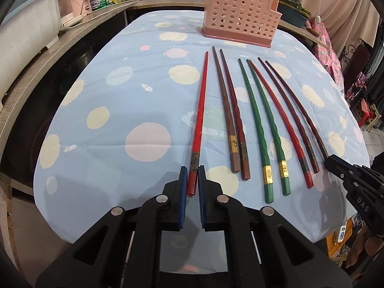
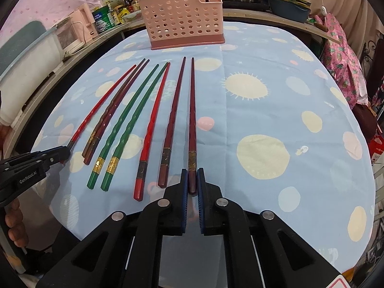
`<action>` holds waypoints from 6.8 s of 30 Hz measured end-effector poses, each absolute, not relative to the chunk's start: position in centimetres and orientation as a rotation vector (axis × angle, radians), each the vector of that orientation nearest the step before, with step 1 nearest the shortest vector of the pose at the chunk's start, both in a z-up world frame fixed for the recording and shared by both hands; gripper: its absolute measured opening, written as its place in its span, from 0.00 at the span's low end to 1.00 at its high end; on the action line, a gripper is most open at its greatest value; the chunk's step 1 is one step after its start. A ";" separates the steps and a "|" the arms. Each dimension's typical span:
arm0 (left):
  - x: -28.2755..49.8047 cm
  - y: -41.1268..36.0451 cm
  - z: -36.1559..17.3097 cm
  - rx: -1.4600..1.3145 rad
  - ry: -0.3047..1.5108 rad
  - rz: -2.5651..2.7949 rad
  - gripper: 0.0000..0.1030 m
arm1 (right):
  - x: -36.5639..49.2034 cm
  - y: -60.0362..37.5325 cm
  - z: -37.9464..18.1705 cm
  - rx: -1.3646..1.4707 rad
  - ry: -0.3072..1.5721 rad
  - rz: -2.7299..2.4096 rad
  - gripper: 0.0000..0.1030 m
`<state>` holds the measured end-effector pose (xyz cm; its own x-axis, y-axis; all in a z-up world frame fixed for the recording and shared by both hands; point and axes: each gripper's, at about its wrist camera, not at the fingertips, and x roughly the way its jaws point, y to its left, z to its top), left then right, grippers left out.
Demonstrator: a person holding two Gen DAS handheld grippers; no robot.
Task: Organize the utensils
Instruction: 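Carry the red chopstick with the left tool above the pink holder, then open the left tool to drop the red chopstick into the holder, then bring both tools down over the remaining row of chopsticks, then close the right tool on a dark red chopstick while the left tool closes on a dark brown chopstick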
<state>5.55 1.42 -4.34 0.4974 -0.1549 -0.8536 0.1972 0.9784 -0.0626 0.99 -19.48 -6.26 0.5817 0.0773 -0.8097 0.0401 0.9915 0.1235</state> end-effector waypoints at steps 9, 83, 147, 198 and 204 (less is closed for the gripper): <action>4.7 3.0 0.8 -0.013 0.958 -0.213 0.08 | -0.5 -20.2 -2.4 0.151 0.880 0.022 0.07; 29.0 -6.0 21.7 -0.061 0.492 -0.196 0.34 | 26.1 -26.7 18.3 0.296 0.424 0.025 0.30; 7.1 1.0 -2.3 0.091 0.965 -0.122 0.38 | 1.9 -18.1 -5.4 0.139 0.901 0.032 0.34; 8.0 -1.1 -5.5 0.083 1.019 -0.186 0.47 | 2.3 -18.3 -7.2 0.149 0.942 0.020 0.07; 7.9 -1.3 -5.4 0.091 1.012 -0.207 0.13 | 2.3 -18.2 -7.2 0.147 0.942 0.021 0.07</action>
<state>7.90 -1.33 -5.38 0.5127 -0.1300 -0.8487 0.2137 0.9767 -0.0205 2.27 -18.20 -7.15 0.5886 0.0821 -0.8042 0.0463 0.9898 0.1350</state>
